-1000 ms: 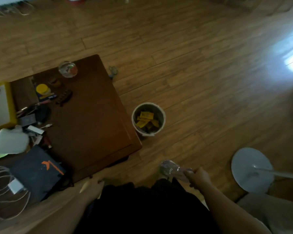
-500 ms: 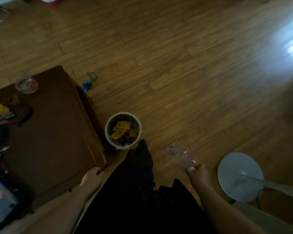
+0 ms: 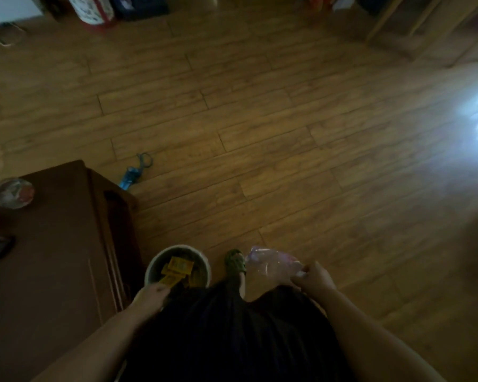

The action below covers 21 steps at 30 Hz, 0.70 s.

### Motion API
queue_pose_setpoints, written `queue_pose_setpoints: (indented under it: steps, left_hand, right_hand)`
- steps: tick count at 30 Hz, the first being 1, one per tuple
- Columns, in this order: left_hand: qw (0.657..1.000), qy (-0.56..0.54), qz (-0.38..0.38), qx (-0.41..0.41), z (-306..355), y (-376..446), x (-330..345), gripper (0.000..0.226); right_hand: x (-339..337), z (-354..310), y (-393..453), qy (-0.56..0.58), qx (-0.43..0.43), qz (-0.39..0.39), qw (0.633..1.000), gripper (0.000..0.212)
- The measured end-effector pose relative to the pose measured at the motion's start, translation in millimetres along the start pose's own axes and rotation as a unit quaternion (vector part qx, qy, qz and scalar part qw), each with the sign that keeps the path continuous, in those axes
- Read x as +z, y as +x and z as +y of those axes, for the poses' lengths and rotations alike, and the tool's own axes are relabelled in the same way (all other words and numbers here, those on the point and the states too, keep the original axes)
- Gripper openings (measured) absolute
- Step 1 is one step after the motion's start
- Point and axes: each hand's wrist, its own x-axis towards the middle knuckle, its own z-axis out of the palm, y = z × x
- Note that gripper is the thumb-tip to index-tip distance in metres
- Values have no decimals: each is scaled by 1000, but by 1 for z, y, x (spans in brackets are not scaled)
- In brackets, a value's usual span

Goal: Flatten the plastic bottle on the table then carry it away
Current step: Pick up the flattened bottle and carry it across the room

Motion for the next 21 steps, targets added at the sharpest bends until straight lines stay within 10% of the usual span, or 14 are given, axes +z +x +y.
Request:
queue_pose_setpoints:
  steps: [21]
  left_hand:
    - [891,-393,101,-205,155,128,-134,28]
  right_hand:
    - [-103,-489,227,-199,-193,-39,960,37]
